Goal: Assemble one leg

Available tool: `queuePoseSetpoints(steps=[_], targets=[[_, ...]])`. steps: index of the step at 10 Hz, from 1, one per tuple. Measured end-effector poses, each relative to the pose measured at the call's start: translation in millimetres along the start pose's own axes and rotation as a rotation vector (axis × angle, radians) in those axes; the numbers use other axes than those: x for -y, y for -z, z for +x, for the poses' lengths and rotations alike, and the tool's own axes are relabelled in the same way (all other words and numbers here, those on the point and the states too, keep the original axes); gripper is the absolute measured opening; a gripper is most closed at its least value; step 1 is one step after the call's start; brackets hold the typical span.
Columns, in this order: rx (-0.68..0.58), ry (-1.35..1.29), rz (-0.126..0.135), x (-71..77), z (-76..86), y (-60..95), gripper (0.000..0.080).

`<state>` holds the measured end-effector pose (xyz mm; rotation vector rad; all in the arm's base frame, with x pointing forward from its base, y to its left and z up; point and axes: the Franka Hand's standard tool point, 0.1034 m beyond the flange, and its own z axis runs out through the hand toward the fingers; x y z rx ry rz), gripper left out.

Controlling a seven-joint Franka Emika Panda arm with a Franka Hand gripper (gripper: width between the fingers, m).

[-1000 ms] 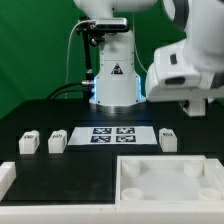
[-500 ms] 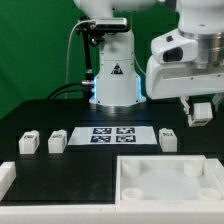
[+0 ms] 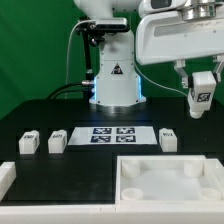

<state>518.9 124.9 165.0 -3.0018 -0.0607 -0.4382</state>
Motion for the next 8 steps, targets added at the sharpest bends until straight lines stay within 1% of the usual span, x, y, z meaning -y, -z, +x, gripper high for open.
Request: queuePoseSetpoints(steps=[1,2,3,4,5,6,7,8], targets=[[-0.117,0.004,0.011,1.9,0.9,1.2,0.0292],[-0.178,0.008,0.019,3.1,-4.2,0.1,0.0292],[-0.174,0.008,0.018,2.5,-6.0,-1.6,0.0292],[-0.18,0.039,0.01,-2.5,-2.0,0.0,0.0292],[-0.203,0.066,-0.009,-19.4,10.3,4.4,0.0292],[-0.254,0.09,-0.031,-37.4,33.2,10.5,0.0292],[-0.296,0.096,-0.044,-50.0,51.8,8.3,0.0292],[-0.302,0.095,-0.042,-49.0,60.9,4.1,0.0292]])
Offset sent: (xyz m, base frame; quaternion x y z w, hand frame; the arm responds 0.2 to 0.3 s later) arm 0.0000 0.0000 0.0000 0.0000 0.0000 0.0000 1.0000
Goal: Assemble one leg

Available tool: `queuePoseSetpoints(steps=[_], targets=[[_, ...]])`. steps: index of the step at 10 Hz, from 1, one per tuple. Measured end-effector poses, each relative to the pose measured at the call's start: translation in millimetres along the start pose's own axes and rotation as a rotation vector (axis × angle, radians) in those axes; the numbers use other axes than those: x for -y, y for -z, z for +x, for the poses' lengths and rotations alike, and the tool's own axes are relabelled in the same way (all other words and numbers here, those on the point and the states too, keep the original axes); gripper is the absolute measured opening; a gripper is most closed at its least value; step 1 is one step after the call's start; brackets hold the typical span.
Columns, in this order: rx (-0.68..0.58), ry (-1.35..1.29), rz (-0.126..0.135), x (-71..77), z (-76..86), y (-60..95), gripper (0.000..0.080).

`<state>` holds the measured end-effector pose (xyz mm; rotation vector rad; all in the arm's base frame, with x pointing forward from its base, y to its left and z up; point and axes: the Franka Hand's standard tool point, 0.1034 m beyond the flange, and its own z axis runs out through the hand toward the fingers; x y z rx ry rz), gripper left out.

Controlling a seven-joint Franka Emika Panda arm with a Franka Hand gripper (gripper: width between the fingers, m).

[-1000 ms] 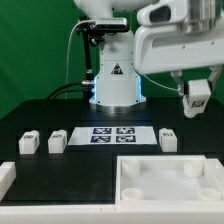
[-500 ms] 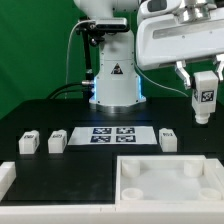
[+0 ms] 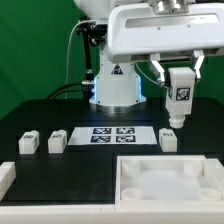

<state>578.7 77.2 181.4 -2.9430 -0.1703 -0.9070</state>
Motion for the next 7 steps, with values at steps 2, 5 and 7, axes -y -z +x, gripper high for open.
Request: queuePoseSetpoints(steps=[2,5,7], targets=[[0.005,0.005,0.003,2.9,-4.0,1.2,0.0292],[0.01,0.005,0.004,3.3,-6.1,-0.9,0.0292],[-0.032,0.006,0.017,12.9,-2.4,-29.0,0.0292]])
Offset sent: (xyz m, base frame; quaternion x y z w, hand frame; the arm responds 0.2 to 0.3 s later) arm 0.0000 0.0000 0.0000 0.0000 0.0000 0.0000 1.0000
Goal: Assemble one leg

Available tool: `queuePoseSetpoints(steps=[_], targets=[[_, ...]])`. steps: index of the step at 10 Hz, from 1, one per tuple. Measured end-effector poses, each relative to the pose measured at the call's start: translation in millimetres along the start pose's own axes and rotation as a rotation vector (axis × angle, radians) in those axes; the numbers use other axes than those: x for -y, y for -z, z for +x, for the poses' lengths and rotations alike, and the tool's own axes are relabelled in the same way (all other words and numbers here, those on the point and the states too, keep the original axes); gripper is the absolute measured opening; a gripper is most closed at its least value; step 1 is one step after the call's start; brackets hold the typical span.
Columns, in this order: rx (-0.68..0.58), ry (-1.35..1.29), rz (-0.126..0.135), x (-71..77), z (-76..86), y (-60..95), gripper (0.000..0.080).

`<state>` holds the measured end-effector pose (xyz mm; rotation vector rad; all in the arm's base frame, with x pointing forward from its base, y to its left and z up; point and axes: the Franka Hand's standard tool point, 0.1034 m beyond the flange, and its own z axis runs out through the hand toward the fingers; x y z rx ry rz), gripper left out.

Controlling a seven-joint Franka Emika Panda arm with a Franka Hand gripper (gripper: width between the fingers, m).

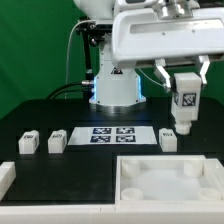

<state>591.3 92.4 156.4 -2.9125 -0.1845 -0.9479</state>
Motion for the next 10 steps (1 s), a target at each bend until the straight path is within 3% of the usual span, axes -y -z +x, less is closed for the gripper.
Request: queuePoseSetpoints(steps=[2,3,5,10], targets=[[-0.024,-0.015,0.018,10.8,6.4,-38.6,0.0292],[-0.02,-0.038,0.017,15.5,5.8,-47.0,0.0292],[-0.024,-0.041,0.007,5.4,10.0,-50.0,0.0292],[-0.003,-0.043,0.012,11.1,-2.9,-61.9,0.0292]])
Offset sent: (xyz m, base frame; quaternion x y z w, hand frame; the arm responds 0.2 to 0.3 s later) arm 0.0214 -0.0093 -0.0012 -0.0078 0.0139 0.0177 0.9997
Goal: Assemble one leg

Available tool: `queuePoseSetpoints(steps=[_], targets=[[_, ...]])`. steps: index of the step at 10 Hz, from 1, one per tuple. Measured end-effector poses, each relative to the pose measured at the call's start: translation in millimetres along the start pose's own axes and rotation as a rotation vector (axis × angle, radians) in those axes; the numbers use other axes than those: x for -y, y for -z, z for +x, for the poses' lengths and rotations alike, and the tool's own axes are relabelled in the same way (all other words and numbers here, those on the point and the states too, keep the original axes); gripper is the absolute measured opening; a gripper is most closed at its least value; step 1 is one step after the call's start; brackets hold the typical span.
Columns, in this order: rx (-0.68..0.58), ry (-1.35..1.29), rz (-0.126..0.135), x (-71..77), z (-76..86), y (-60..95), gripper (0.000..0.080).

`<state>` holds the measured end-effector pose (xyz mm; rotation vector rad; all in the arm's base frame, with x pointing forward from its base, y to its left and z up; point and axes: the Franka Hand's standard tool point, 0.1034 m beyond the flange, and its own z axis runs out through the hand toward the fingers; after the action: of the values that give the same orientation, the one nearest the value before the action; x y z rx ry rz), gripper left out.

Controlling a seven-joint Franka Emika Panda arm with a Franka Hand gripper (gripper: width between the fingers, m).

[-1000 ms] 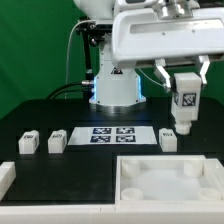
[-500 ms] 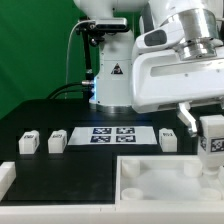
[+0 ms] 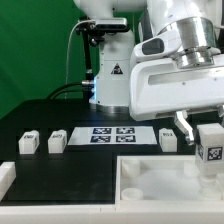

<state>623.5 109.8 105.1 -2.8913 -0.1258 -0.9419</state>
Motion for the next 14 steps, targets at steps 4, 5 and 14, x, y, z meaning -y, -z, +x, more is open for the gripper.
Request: queuePoseSetpoints(steps=[4,5,14], targets=[[0.007,-0.003,0.001,-0.1,-3.3,-9.3,0.0292],[-0.003,-0.003,0.0,0.1,-2.7,-9.7,0.0292],[0.012,0.018,0.008,8.1,-10.5,-5.1,0.0294]])
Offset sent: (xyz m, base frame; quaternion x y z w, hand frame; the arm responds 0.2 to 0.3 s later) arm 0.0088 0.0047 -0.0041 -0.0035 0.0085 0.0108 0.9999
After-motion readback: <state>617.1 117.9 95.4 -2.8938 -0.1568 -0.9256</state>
